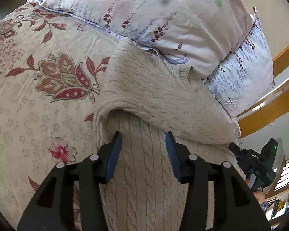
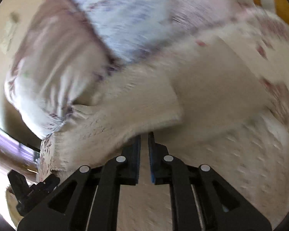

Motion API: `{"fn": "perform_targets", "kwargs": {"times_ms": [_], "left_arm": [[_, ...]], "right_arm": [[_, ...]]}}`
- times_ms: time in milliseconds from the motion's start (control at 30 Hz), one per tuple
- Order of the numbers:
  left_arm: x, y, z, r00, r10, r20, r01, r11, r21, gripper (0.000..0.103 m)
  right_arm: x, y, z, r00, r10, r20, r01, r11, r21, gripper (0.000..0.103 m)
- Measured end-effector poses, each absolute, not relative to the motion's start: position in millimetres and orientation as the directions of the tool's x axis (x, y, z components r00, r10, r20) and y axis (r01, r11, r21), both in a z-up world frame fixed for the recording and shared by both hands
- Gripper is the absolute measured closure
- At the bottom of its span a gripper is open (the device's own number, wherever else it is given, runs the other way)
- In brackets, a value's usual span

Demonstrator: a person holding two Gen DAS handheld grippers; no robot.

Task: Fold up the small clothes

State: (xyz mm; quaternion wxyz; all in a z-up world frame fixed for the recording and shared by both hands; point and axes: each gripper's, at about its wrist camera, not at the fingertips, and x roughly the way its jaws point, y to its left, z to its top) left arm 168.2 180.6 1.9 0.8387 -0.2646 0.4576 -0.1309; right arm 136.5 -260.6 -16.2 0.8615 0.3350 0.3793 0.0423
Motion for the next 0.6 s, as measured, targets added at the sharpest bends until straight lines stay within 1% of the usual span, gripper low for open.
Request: {"fn": "perform_targets", "kwargs": {"times_ms": [33, 67, 100, 167, 233, 333, 400, 433, 467, 500, 567, 600], "left_arm": [[168, 179, 2, 0.546, -0.461, -0.700, -0.017, 0.829, -0.559, 0.053], [167, 178, 3, 0.545, -0.459, -0.702, -0.015, 0.831, -0.555, 0.051], [166, 177, 4, 0.544, -0.458, -0.703, -0.012, 0.833, -0.553, 0.050], [164, 176, 4, 0.541, -0.459, -0.705, -0.007, 0.836, -0.549, 0.048], [163, 174, 4, 0.539, -0.453, -0.710, -0.002, 0.842, -0.539, 0.047], [162, 173, 5, 0.537, -0.450, -0.714, 0.003, 0.847, -0.532, 0.047], [162, 174, 5, 0.538, -0.451, -0.712, 0.005, 0.847, -0.532, 0.047], [162, 173, 4, 0.538, -0.451, -0.712, 0.006, 0.846, -0.533, 0.047], [162, 173, 4, 0.539, -0.451, -0.712, 0.005, 0.847, -0.532, 0.047], [162, 173, 5, 0.538, -0.453, -0.711, 0.008, 0.846, -0.533, 0.045], [163, 173, 5, 0.536, -0.456, -0.710, 0.011, 0.845, -0.534, 0.044], [163, 173, 4, 0.536, -0.456, -0.711, 0.013, 0.846, -0.533, 0.044]], "right_arm": [[135, -275, -15, 0.722, 0.341, -0.603, 0.201, 0.730, 0.653, 0.058], [133, -284, -15, 0.739, 0.339, -0.583, 0.213, 0.703, 0.679, 0.042], [133, -295, -14, 0.758, 0.320, -0.567, 0.230, 0.683, 0.694, 0.041], [137, -304, -13, 0.763, 0.304, -0.570, 0.239, 0.687, 0.687, 0.042], [150, -305, -17, 0.739, 0.320, -0.593, 0.242, 0.696, 0.676, 0.055], [163, -295, -33, 0.675, 0.355, -0.647, 0.257, 0.709, 0.657, 0.064], [162, -288, -34, 0.680, 0.343, -0.648, 0.248, 0.724, 0.643, 0.066], [162, -285, -34, 0.683, 0.364, -0.633, 0.224, 0.721, 0.656, 0.071], [163, -282, -35, 0.678, 0.397, -0.618, 0.198, 0.712, 0.674, 0.084], [165, -278, -36, 0.673, 0.418, -0.610, 0.175, 0.711, 0.681, 0.092], [164, -272, -28, 0.698, 0.394, -0.598, 0.142, 0.742, 0.655, 0.094], [160, -271, -16, 0.741, 0.357, -0.569, 0.117, 0.766, 0.632, 0.095]]}}
